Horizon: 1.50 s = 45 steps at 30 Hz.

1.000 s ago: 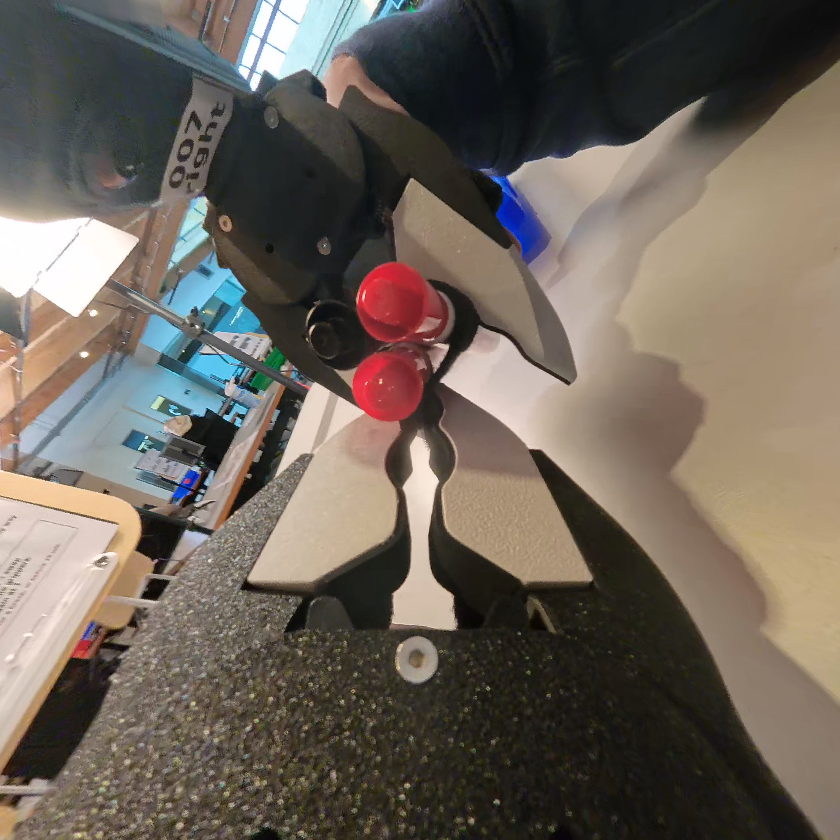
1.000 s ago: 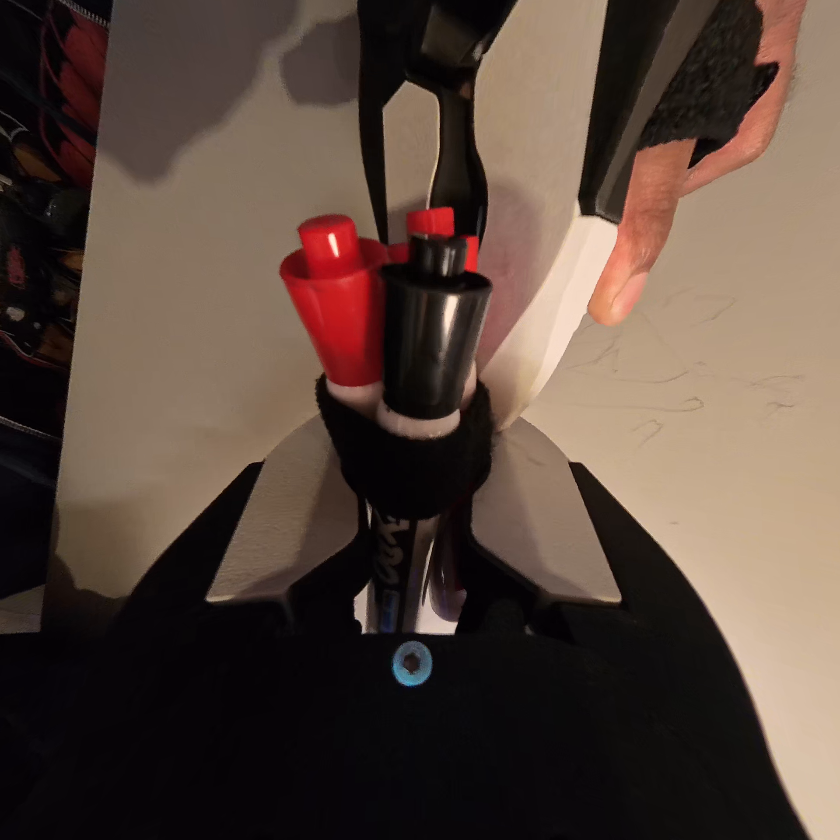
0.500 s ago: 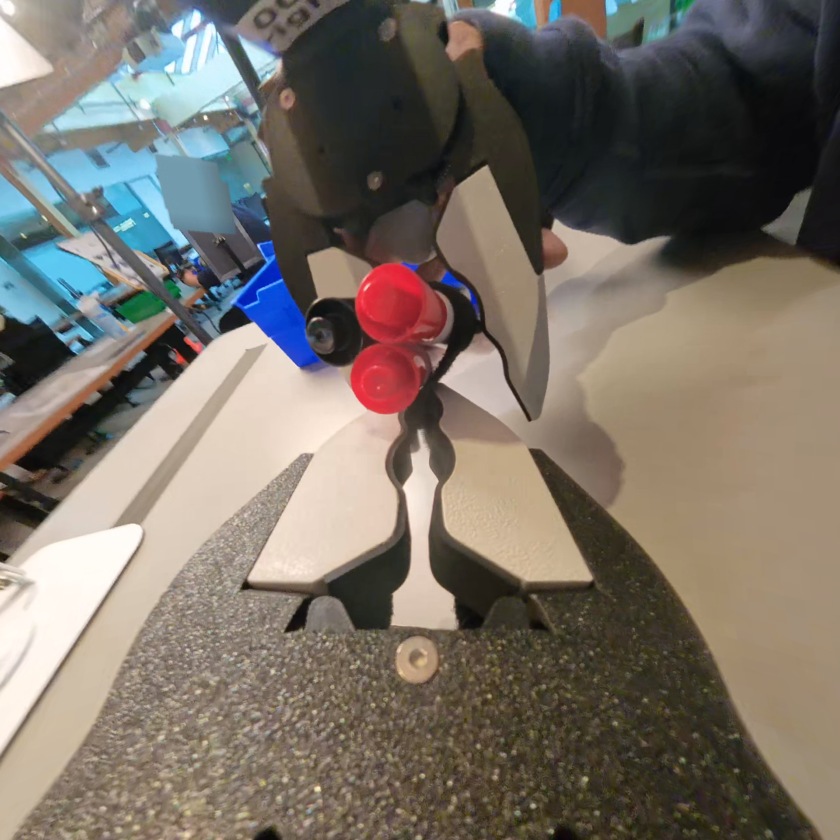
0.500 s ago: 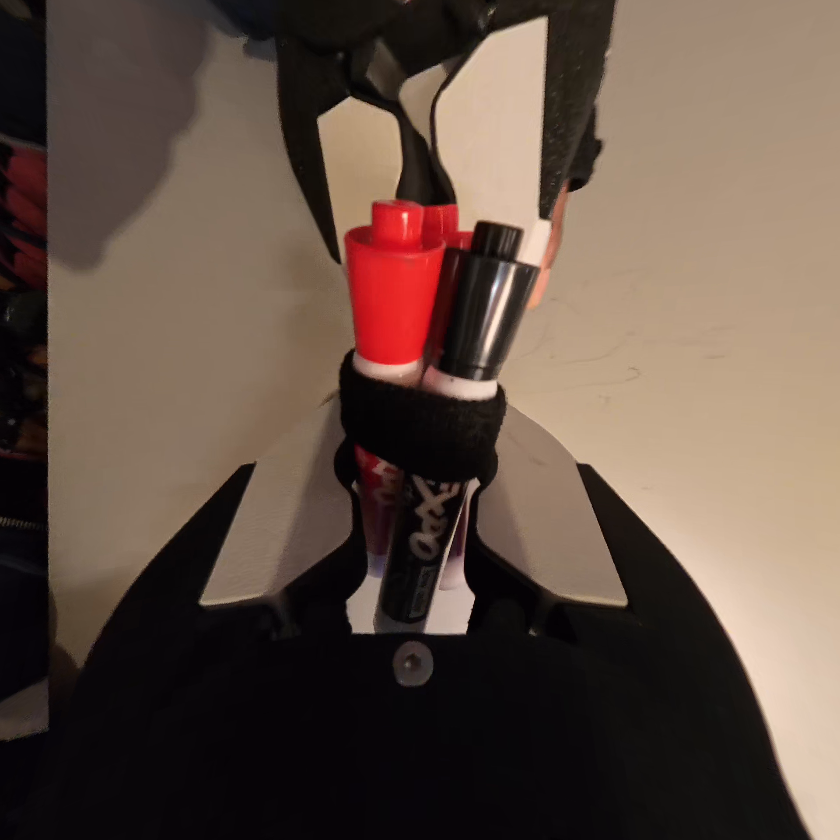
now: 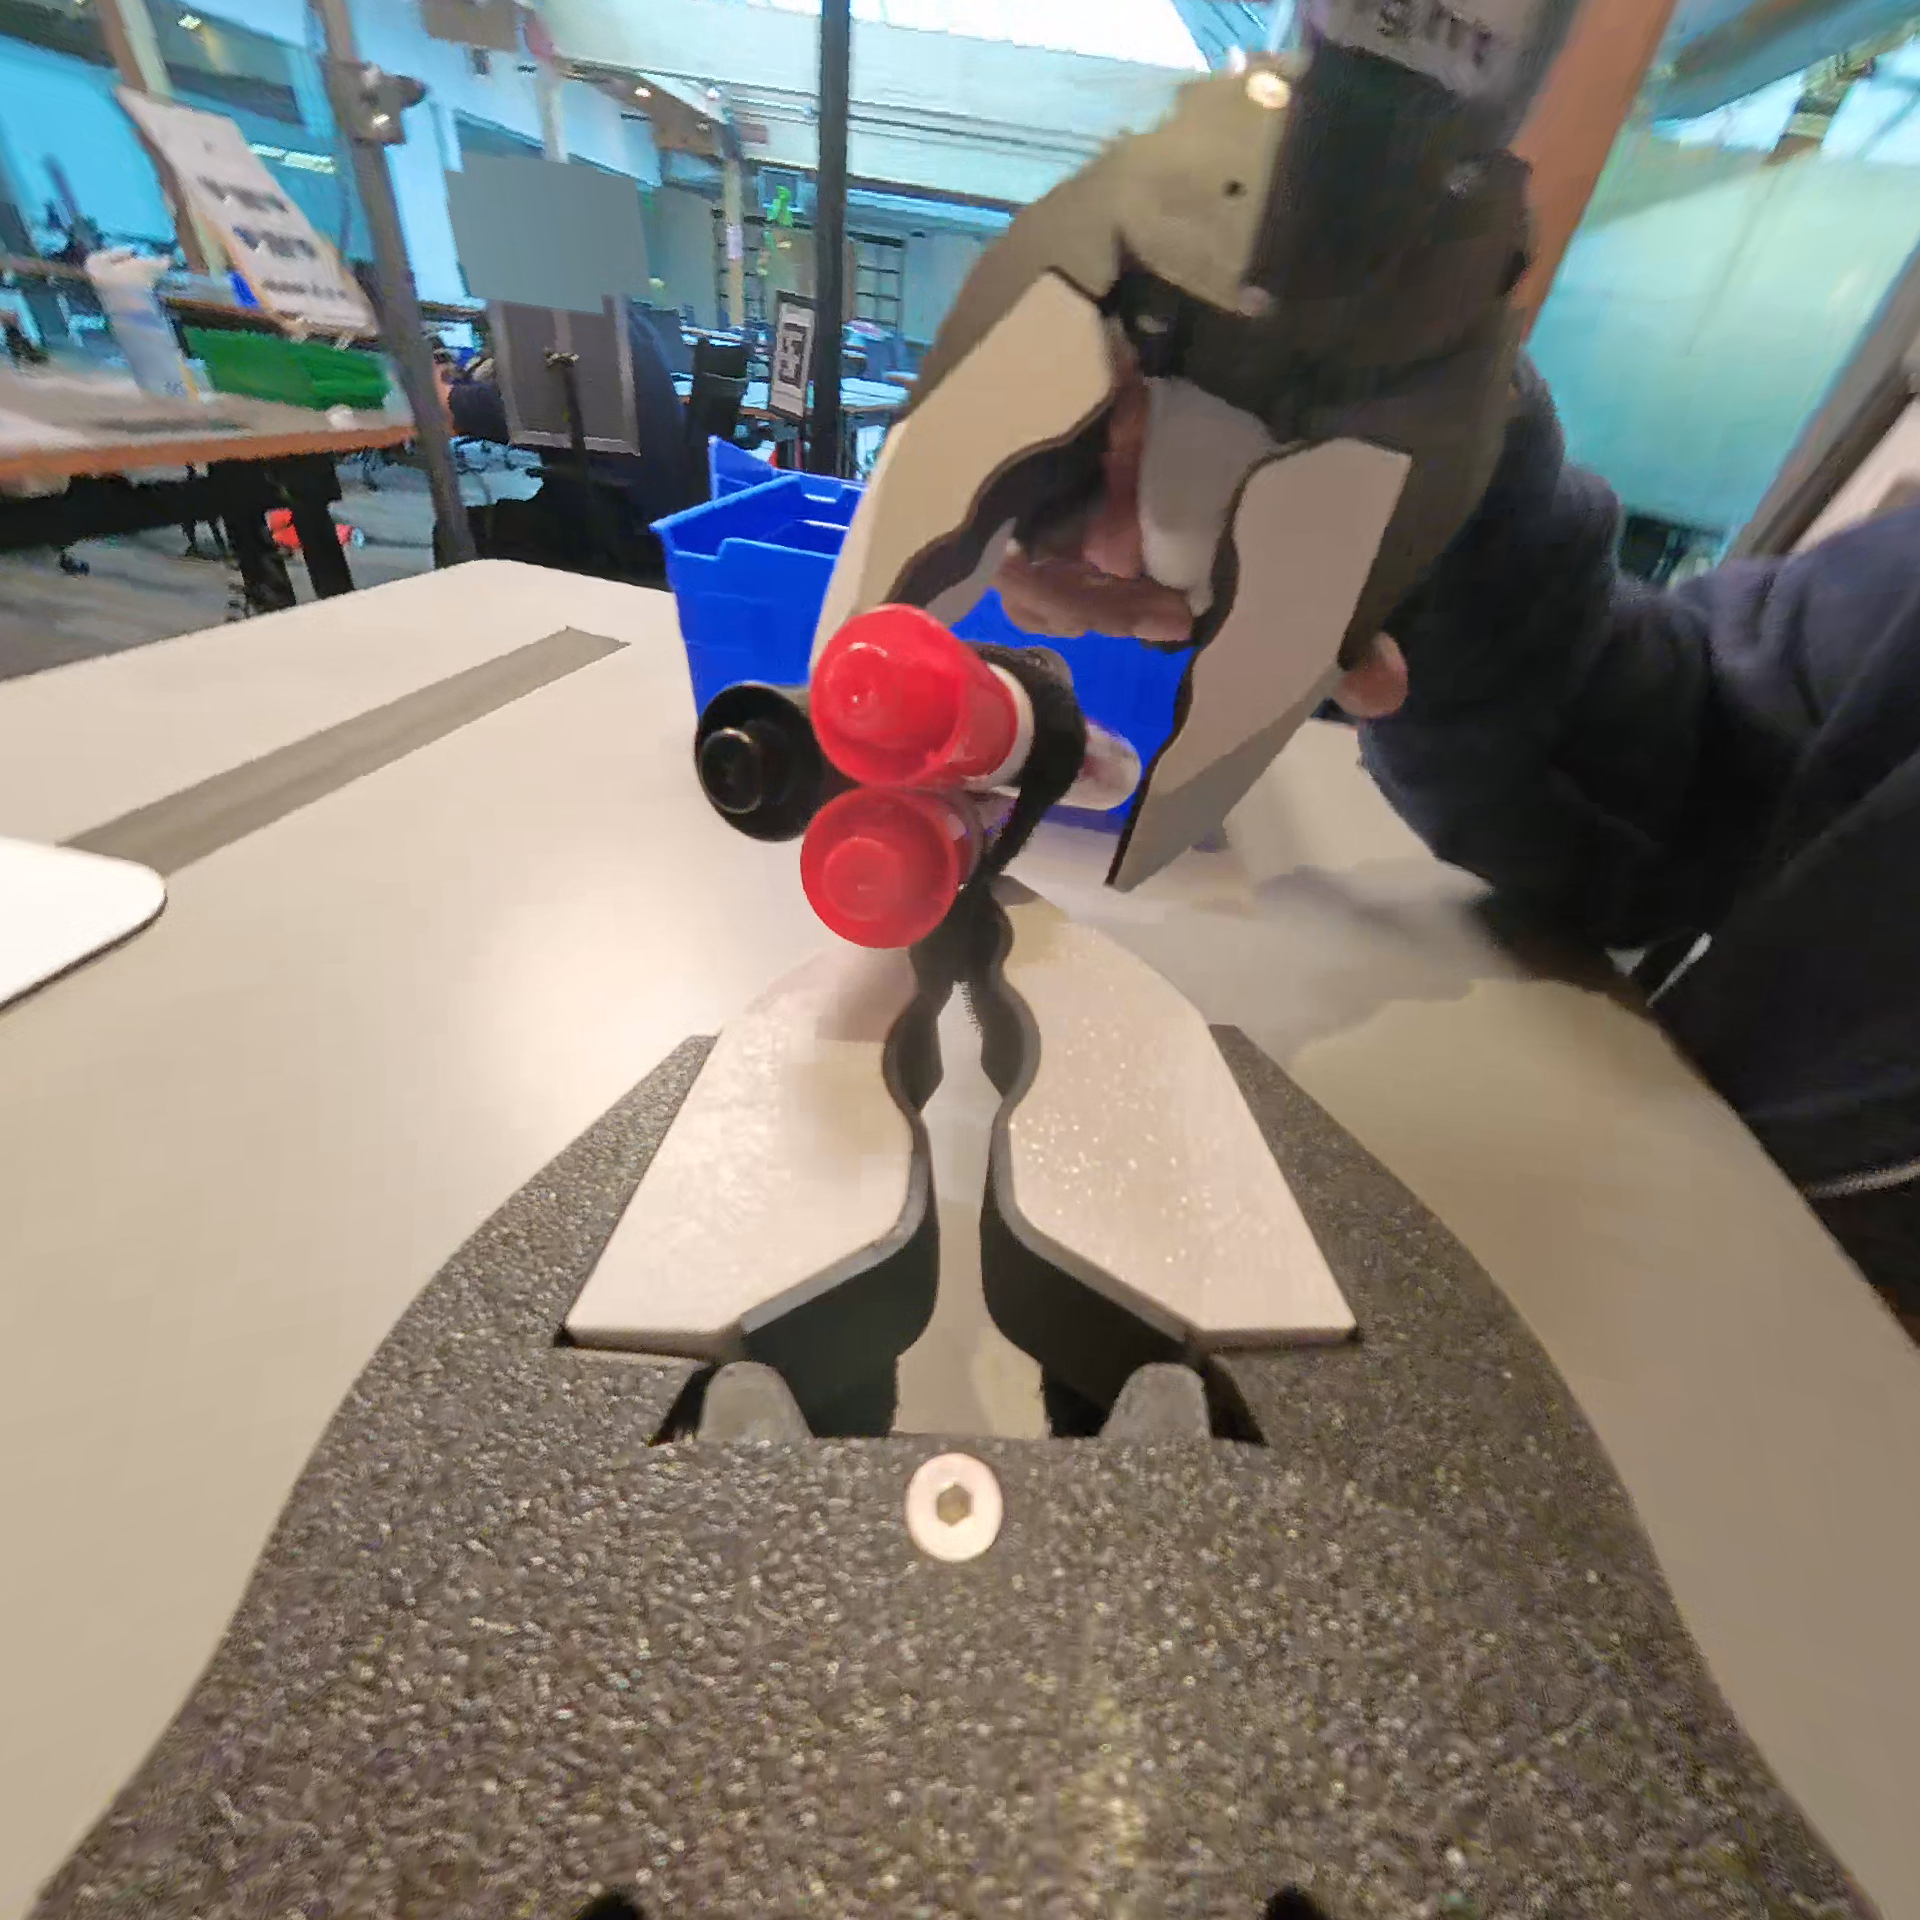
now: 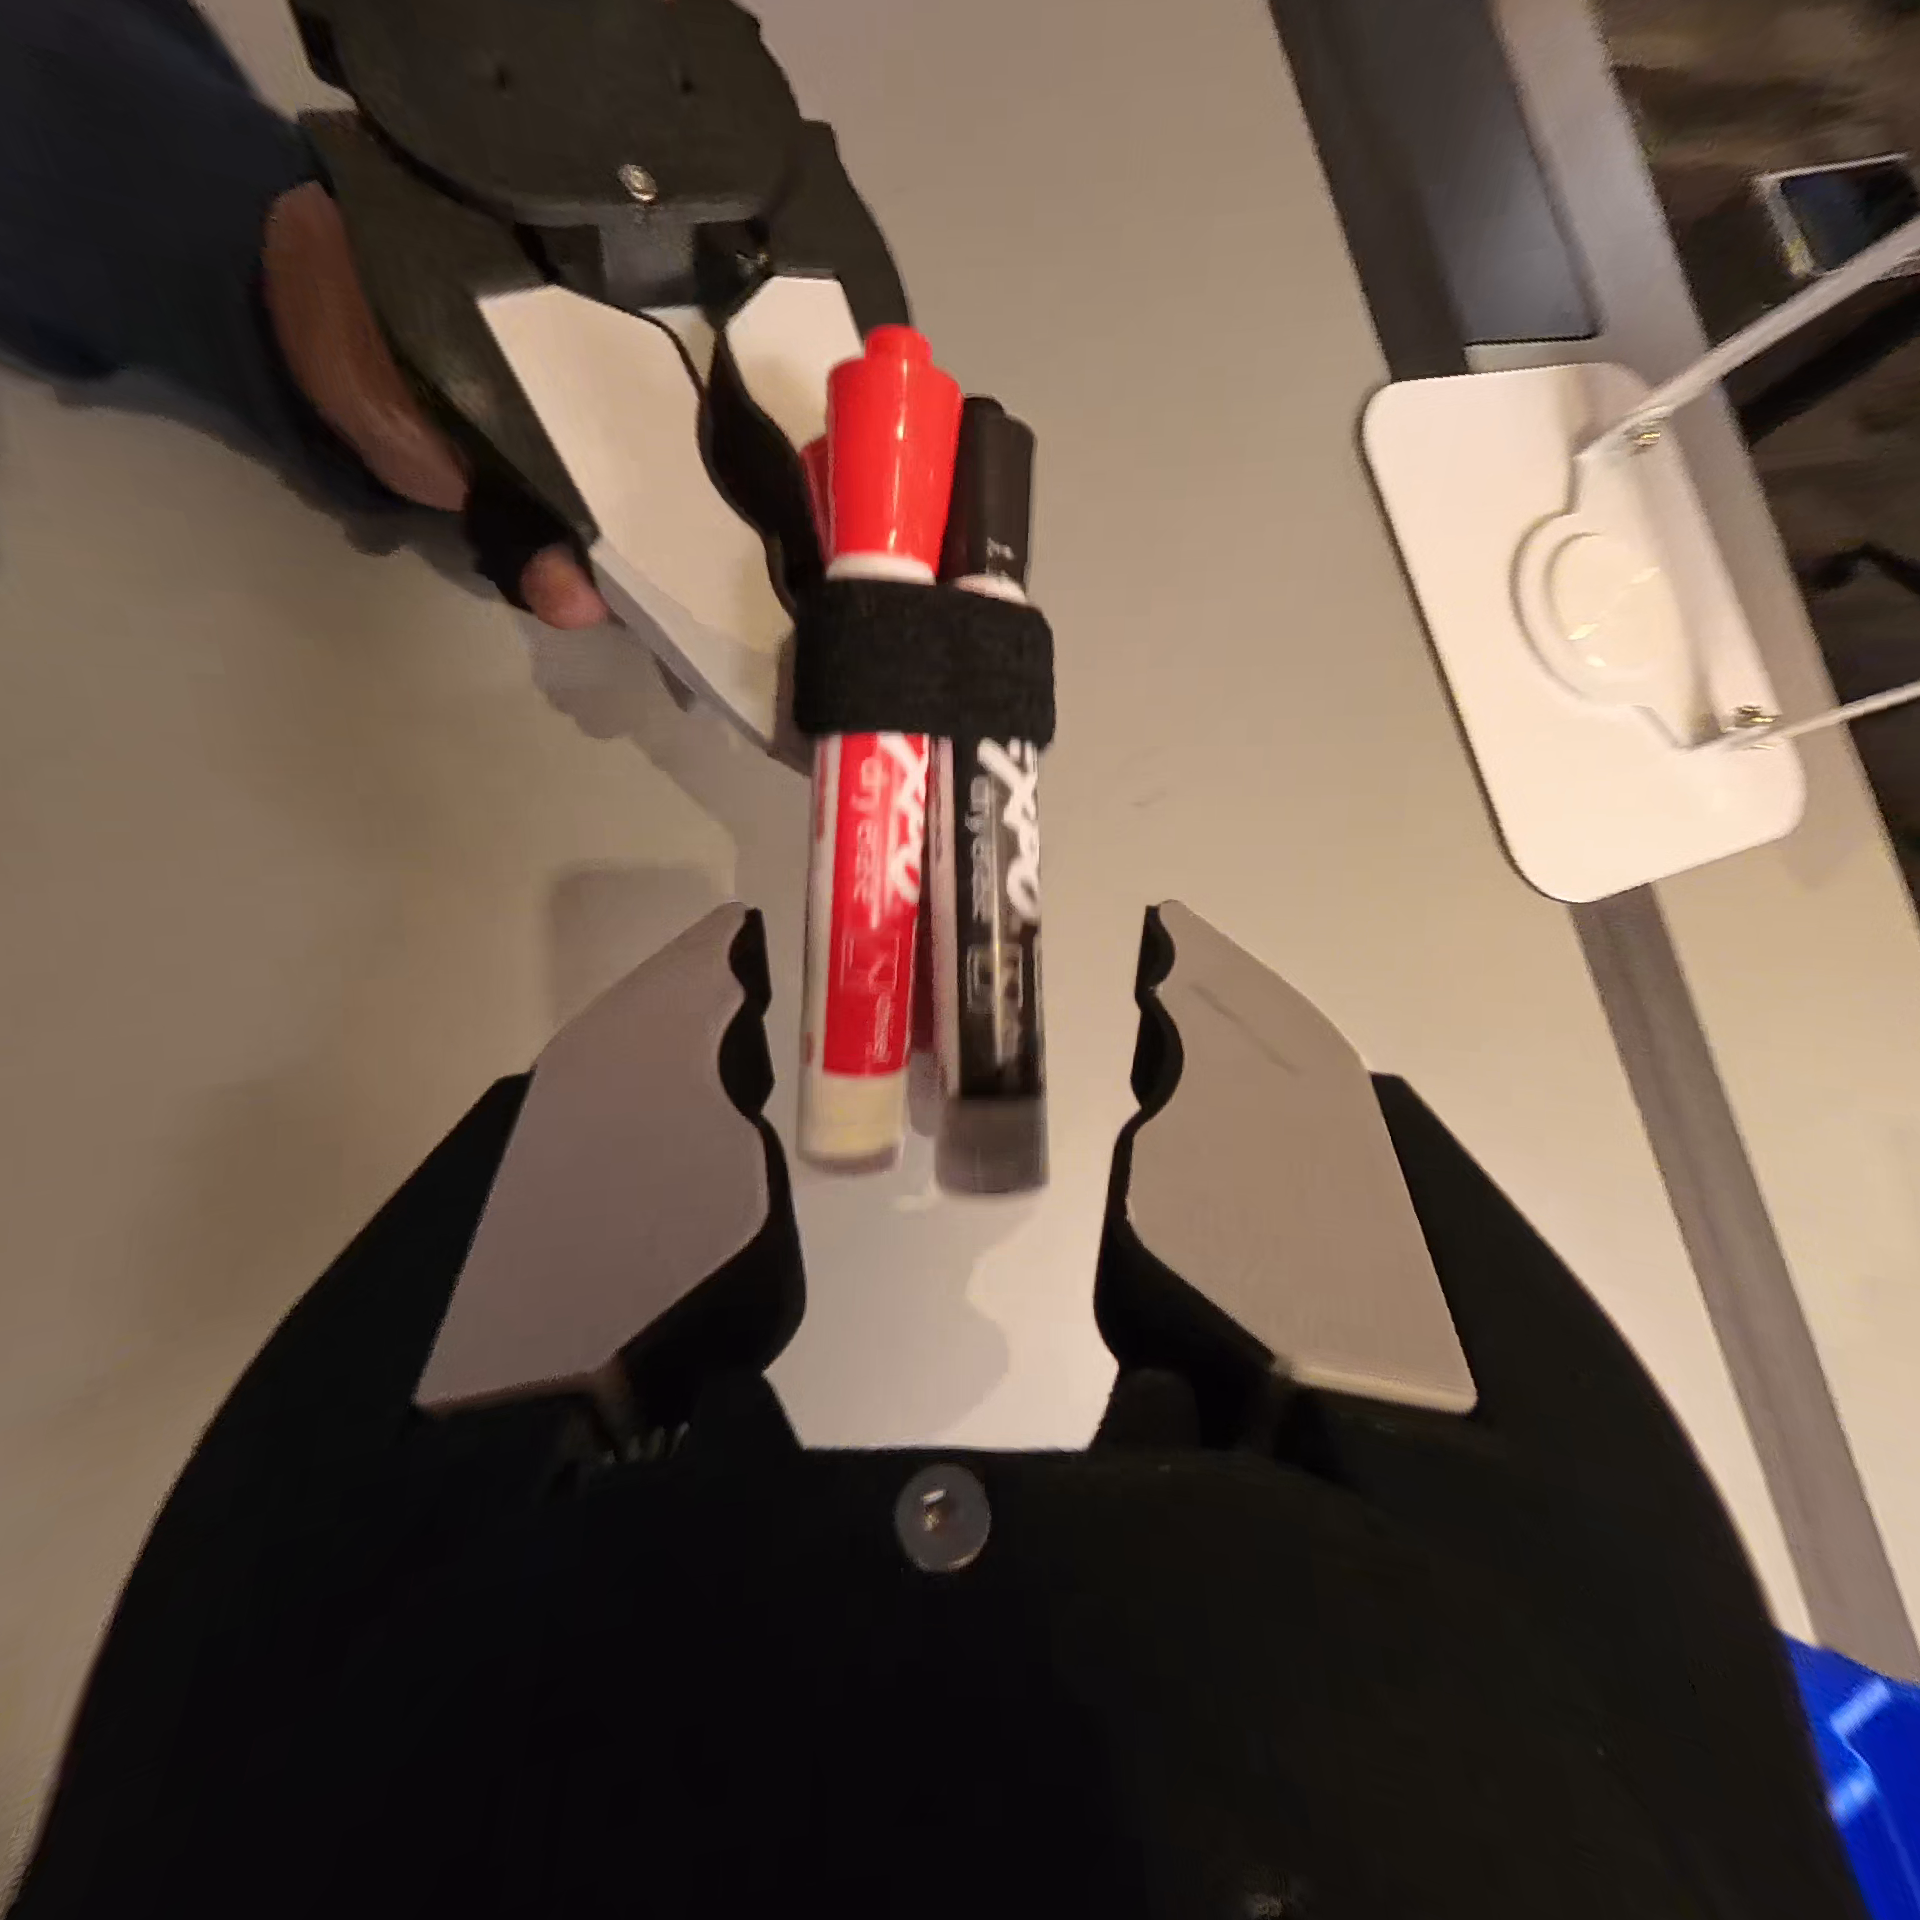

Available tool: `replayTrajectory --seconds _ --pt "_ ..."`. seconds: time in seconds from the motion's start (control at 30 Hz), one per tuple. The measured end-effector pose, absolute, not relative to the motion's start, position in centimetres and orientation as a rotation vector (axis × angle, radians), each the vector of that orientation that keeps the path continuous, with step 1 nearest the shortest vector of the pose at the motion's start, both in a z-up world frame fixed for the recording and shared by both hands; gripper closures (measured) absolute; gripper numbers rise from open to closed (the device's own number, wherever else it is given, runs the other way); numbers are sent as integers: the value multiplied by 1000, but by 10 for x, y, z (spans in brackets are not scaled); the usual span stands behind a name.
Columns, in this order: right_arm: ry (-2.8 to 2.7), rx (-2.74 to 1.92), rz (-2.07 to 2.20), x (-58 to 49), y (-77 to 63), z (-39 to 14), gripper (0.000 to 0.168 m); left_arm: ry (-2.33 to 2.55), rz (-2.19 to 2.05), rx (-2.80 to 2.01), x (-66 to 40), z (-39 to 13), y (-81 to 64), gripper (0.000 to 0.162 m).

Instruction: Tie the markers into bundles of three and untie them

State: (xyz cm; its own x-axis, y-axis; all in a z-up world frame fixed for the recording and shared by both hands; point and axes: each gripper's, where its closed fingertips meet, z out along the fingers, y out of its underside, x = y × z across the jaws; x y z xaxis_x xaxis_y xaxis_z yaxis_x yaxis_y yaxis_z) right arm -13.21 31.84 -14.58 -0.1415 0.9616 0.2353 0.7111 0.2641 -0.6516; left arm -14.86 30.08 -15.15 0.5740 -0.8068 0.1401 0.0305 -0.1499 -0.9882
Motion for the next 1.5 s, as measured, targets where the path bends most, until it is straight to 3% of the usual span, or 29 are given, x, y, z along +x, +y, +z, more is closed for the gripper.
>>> replayTrajectory --seconds 0.33,0.73,1.5 --pt "-1496 -1450 856 -119 327 -128 95 300 -1117 -1594 -163 -148 302 158" --pt "-1253 -1198 1192 -116 317 -86 118 135 -1518 -1472 -161 -133 278 158" --pt "-1243 -1204 1409 -116 314 -105 124 336 -1306 -1557 -153 -143 273 158"
